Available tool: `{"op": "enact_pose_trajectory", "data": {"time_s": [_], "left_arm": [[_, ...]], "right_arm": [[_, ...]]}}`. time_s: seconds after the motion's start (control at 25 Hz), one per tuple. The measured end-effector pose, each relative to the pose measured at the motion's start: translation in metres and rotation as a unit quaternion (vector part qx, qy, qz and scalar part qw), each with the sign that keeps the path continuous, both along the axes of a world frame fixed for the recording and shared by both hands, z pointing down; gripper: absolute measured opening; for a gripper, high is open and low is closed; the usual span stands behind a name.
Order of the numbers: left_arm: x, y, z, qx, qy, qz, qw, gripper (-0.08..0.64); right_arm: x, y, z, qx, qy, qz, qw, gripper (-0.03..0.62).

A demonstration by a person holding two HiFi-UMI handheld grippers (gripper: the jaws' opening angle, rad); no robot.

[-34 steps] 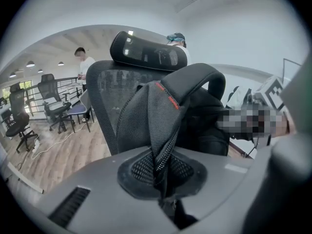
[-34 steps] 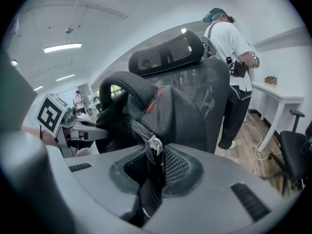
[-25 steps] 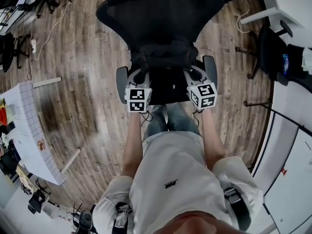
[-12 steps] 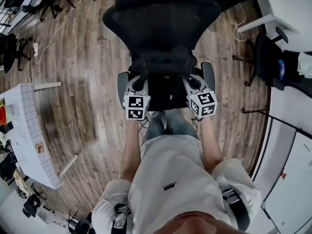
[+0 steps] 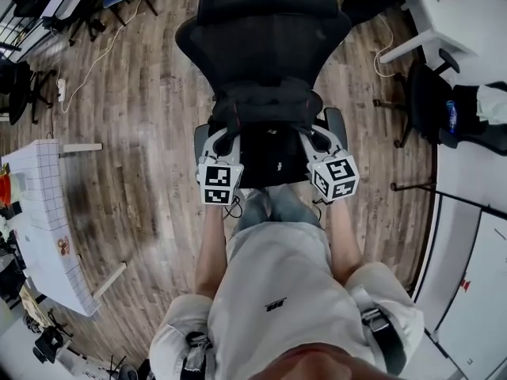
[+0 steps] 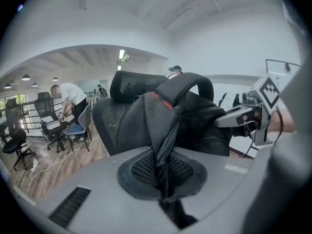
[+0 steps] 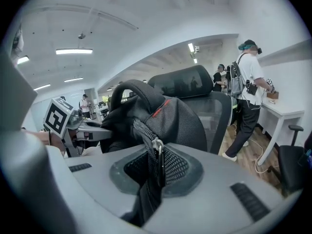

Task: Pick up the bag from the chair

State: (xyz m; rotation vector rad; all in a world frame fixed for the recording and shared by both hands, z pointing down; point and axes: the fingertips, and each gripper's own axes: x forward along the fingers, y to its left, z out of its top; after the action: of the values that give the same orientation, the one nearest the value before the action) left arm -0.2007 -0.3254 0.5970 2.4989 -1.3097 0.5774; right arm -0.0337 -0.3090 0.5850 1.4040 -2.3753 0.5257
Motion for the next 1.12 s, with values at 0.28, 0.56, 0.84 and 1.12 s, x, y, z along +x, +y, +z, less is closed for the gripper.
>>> {"op": "enact_pose_trajectory", "data": {"time_s": [0.28, 0.56, 0.84, 1.12], "left_arm": [[-0.001, 0.009, -0.048, 0.044, 0.012, 0.015, 0.9988, 0.021], [-0.007, 0.019, -0.096, 0.083, 0.027, 0.025, 0.9959, 0.02], [-0.014, 0.033, -0.143, 0.121, 0.034, 0.037, 0.9914, 0.02], [-0.015, 0.054, -0.182, 0.146, 0.034, 0.049, 0.9875, 0.02]], "right_arm": [[-0.001, 0.01, -0.049, 0.048, -0.004, 0.006, 0.999, 0.029], [-0.007, 0.023, -0.099, 0.098, 0.0, 0.01, 0.995, 0.029], [-0.014, 0.038, -0.145, 0.141, -0.003, 0.014, 0.99, 0.029], [-0.016, 0.062, -0.184, 0.176, 0.002, 0.016, 0.984, 0.028]]}}
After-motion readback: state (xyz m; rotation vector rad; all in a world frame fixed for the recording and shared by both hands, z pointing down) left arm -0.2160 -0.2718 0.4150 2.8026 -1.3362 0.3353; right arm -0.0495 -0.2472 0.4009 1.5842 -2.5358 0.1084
